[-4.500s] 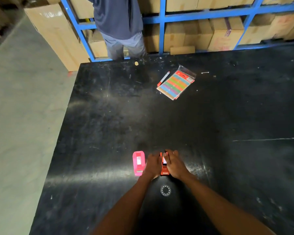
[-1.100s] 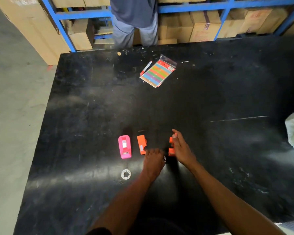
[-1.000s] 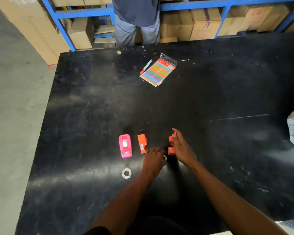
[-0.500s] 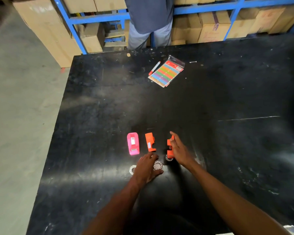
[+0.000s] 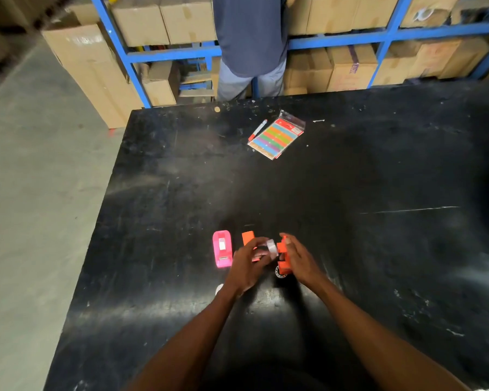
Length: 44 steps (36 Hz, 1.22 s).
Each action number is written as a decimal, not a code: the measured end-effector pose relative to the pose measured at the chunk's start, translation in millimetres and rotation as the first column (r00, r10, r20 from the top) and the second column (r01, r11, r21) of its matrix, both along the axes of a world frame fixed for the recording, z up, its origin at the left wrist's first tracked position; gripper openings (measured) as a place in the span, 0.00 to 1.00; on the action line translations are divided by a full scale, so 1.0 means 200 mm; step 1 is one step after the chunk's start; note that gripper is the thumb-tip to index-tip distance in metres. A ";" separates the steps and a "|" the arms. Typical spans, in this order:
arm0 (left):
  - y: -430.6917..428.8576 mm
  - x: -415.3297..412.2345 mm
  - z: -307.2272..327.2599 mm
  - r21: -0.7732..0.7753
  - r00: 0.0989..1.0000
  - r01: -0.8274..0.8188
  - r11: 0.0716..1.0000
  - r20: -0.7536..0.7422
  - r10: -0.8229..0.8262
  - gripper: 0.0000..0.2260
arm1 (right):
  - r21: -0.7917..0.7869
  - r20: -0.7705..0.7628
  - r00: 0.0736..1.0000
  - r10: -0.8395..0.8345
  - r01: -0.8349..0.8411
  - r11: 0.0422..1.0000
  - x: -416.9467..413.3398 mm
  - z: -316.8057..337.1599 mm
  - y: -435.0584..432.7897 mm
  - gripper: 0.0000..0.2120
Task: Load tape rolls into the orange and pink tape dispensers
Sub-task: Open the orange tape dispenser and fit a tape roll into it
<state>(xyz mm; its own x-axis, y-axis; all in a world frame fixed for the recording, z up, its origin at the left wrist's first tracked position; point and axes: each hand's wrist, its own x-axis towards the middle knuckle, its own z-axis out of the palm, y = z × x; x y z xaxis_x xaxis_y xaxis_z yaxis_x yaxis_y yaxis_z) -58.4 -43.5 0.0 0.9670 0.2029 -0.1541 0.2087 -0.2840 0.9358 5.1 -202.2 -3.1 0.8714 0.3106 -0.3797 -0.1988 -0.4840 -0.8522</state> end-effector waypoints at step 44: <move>0.03 0.39 -0.17 0.562 0.854 0.178 0.808 -0.495 0.157 0.26 | 0.023 0.020 1.000 0.014 -0.015 1.000 0.21 -0.15 0.08 0.18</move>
